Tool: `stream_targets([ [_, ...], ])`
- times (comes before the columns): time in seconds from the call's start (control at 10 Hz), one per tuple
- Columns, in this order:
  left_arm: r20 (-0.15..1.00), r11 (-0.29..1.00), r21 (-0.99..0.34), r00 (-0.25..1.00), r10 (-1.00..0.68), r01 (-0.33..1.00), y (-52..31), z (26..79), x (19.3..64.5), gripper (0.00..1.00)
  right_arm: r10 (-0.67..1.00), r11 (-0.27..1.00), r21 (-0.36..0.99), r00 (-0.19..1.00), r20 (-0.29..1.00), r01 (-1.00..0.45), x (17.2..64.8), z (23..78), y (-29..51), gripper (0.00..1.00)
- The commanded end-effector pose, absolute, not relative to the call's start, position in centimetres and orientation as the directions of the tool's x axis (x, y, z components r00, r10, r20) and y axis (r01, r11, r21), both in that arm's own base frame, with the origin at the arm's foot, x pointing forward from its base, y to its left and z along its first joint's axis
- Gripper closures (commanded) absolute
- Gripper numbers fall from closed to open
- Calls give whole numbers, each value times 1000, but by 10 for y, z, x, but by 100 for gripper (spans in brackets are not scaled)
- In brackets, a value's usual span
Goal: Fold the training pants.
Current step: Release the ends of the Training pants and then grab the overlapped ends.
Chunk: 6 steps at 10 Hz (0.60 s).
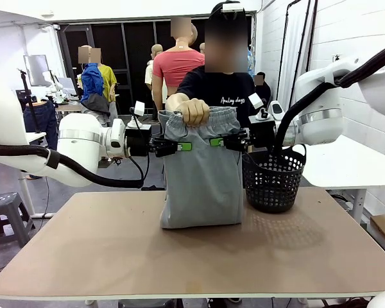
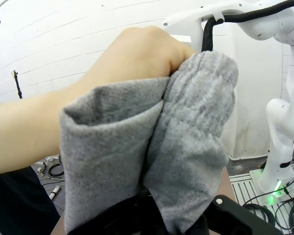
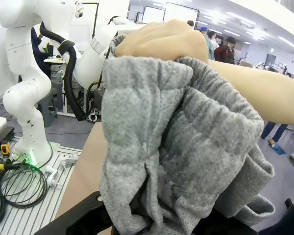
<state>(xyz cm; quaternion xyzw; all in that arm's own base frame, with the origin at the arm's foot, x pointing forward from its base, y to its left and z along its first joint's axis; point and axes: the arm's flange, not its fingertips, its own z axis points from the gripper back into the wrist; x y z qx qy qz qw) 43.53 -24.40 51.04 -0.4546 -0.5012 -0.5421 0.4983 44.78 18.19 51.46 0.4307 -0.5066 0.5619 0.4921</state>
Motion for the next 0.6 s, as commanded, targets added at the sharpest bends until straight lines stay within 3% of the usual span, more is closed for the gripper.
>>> stream_targets([
  [0.0, 994, 3, 86, -85, -64, 996, -243, 512, 433, 65, 99, -16, -124, -125, 987, -992, 446, 516, 182, 54],
  [0.3, 995, 9, 83, -82, -53, 997, -240, 514, 434, 5, 112, -9, -115, -115, 987, -993, 446, 517, 183, 0],
  [0.5, 996, 16, 80, -79, -46, 997, -241, 514, 435, 0, 115, -6, -107, -107, 988, -994, 448, 518, 182, 0],
])
